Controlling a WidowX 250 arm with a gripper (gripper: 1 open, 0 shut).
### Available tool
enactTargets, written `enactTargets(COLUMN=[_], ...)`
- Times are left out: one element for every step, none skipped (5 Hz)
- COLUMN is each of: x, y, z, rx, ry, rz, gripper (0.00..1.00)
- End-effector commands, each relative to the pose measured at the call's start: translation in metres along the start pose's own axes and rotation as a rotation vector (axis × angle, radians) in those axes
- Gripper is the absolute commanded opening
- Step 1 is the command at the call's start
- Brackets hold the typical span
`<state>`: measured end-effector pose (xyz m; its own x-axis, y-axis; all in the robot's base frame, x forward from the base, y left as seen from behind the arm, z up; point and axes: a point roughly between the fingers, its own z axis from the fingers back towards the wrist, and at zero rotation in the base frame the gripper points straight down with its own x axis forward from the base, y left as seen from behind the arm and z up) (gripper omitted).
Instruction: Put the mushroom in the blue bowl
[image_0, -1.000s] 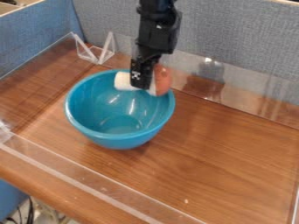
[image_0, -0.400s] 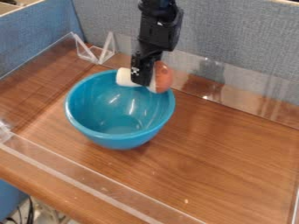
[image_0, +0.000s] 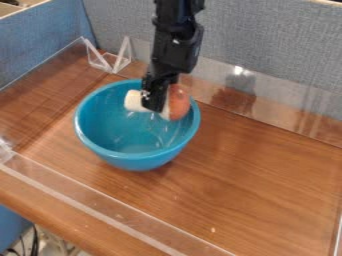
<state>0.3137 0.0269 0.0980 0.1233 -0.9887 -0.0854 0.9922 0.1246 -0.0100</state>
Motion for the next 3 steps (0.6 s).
enactTargets(x=[-0.0118, -0.0123, -0.0123], y=[-0.0016, -0.0051, -0.0076], z=[0.0142, 0.0104, 0.0089], rx=[0.055, 0.048, 0.044], ry=[0.007, 0.011, 0.013], rz=[0.012, -0.004, -0.016], gripper=[0.0, 0.0, 0.0])
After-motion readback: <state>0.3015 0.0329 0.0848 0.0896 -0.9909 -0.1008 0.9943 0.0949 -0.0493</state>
